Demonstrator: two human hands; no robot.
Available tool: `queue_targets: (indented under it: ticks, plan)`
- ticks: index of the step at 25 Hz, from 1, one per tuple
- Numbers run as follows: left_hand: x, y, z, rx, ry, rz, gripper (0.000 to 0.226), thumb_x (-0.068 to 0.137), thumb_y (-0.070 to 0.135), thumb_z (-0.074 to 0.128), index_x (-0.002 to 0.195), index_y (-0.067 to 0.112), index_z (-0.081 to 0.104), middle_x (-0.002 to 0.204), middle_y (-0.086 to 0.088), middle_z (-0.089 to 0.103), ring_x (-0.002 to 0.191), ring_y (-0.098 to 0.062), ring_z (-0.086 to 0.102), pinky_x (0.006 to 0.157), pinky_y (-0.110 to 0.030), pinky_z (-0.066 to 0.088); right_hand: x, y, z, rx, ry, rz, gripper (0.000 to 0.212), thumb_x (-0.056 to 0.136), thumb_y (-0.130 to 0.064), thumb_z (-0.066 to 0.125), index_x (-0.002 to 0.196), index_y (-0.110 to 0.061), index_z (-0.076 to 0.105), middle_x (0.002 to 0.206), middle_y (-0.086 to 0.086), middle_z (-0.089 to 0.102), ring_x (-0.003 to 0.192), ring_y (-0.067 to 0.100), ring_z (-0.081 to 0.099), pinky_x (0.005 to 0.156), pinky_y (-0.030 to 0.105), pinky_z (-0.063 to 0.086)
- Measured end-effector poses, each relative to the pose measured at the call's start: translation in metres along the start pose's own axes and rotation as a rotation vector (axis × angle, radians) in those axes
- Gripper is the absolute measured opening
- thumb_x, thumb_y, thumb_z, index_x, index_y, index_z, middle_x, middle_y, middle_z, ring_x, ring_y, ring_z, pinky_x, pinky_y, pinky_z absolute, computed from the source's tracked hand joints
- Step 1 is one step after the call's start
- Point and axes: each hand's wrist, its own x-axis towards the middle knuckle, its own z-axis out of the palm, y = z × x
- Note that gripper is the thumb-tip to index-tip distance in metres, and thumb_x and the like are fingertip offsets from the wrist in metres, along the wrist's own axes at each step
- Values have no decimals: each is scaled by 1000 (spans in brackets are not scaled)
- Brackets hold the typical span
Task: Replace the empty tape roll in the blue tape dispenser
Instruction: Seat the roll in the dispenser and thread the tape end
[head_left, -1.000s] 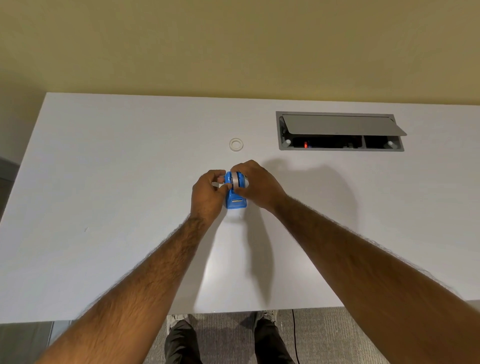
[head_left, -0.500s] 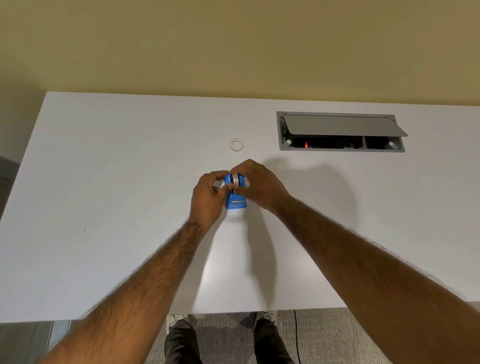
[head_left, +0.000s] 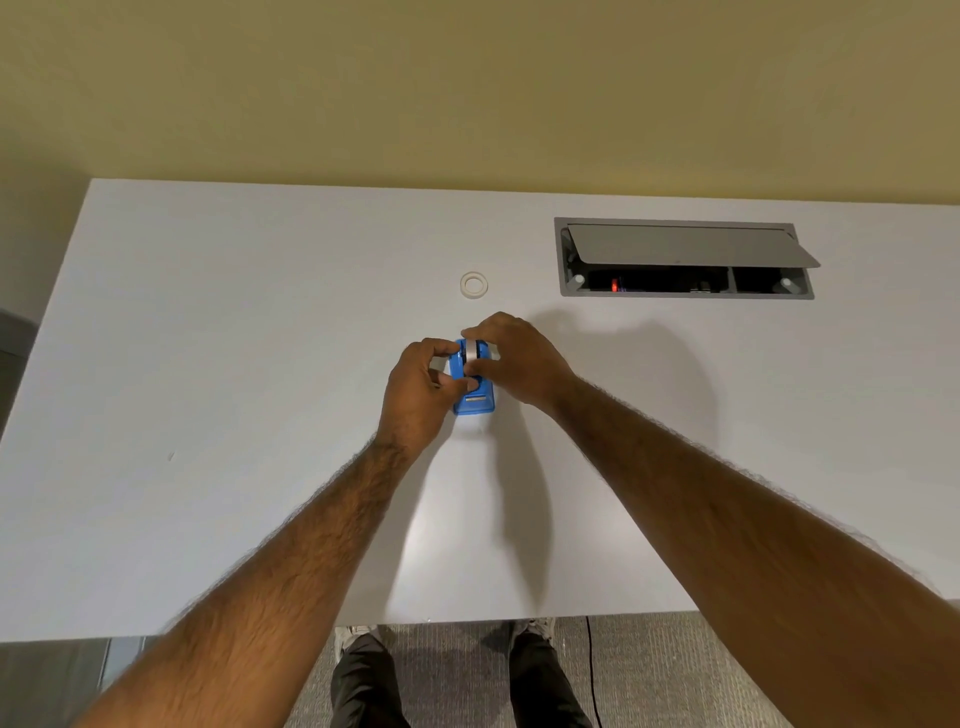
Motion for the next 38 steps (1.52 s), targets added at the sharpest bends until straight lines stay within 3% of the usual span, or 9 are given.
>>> queue_targets:
  ticks: [3,8,11,15,20,23,25,30,38]
  plan:
    - [4,2,3,32,36,29,35,79,26,83,108,23,64,112,2,63,79,-21,63,69,-21,46,1,3,0,-2,-8,5,44,88,-28,69,128,-10,65,122,13,68,106,23,63,89,27,44]
    - [7,2,6,62,49,49,28,82,31,80,99,29,57,104,3,59,79,-21,60,72,-29,48,3,6,-2,48,-34,20,41,92,-32,67,126,-10,66,120,12,69,105,23,63,88,25,43]
    - [8,1,8,75,50,50,27,83,32,79,98,28,56,103,3,57,76,-19,59,70,-27,47,4,6,-2,81,-31,19,38,92,-30,66,124,-9,68,119,12,70,103,20,62,87,23,42]
    - [10,1,10,108,46,38,24,86,30,75,100,21,57,103,0,56,78,-26,63,71,-30,48,9,3,-4,241,-1,92,27,88,-23,71,109,-7,74,114,9,72,94,14,60,84,23,44]
    - [10,0,9,156,15,50,27,85,21,75,100,26,53,108,1,53,84,-28,64,76,-36,52,14,2,-5,437,58,172,17,89,-13,69,94,2,75,98,16,74,91,30,68,87,42,56]
    - [10,1,8,99,-4,34,36,79,28,82,101,29,53,109,4,54,79,-18,60,69,-26,46,12,1,-2,474,90,186,8,86,-7,70,83,-2,75,87,11,75,84,28,70,85,45,58]
    - [11,2,8,72,6,33,38,78,36,82,103,29,54,107,6,56,78,-17,60,67,-23,46,11,0,-1,486,103,181,9,84,-5,69,79,-6,75,83,8,75,81,27,71,82,44,59]
    - [12,5,8,71,5,58,39,84,34,78,119,21,64,114,4,58,98,-24,62,90,-40,55,10,0,1,446,104,184,12,90,-6,63,85,-3,73,88,13,74,82,28,68,82,41,58]
    - [13,1,8,103,-1,101,38,83,26,78,118,26,63,113,8,54,101,-17,58,91,-41,56,16,-1,-1,320,119,199,16,92,-15,63,86,-4,73,89,12,74,75,14,61,73,22,50]
